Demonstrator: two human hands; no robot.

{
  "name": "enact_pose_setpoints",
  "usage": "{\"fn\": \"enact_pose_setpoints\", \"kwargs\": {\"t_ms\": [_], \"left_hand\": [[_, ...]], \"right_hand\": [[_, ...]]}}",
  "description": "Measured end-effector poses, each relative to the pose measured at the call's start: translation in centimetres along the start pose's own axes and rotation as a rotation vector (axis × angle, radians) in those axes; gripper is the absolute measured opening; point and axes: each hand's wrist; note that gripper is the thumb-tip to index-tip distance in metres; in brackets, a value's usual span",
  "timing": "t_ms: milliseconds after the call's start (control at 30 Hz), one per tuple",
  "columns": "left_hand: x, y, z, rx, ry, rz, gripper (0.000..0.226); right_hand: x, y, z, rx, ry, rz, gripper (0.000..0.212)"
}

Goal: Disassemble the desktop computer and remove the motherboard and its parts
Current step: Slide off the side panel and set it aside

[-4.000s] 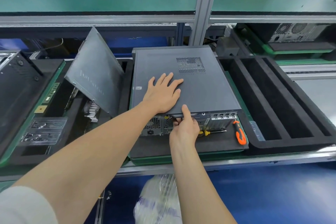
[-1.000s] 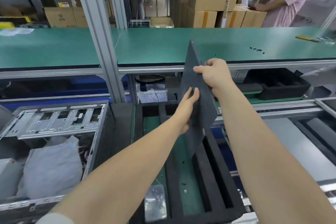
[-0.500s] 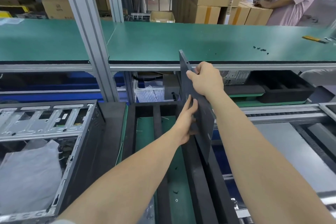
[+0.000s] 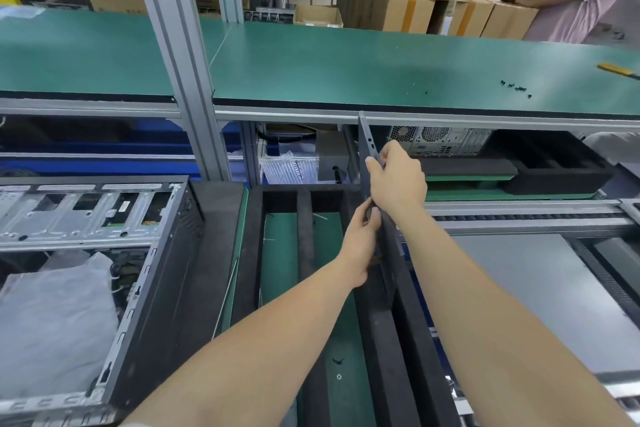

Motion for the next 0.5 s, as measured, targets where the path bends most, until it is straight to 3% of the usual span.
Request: {"fn": "enact_pose_setpoints", "kwargs": {"t_ms": [100, 267, 500], "left_hand": [[0.4, 0.6, 0.2, 0.055, -0.010, -0.037, 0.035], [0.1, 2.7, 1.5, 0.009, 0.022, -0.026, 0.029], [0.6, 4.0, 3.8, -0.081, 0.033, -0.180, 0.042]], "right_hand": [[-0.4, -1.2, -0.1, 0.006, -0.009, 0.037, 0.022], [-0.9, -2.1, 0.0, -0.155, 0.009, 0.050, 0.025], [-0.5, -1.6, -0.4, -0.255, -0.089, 0.049, 0.033]]}}
Point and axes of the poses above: each hand's wrist, its own z-axis away from the middle knuckle, its own y-axis out of the back of the hand, x = y × z, and after that the axes turned 15 degrees about y, right-handed
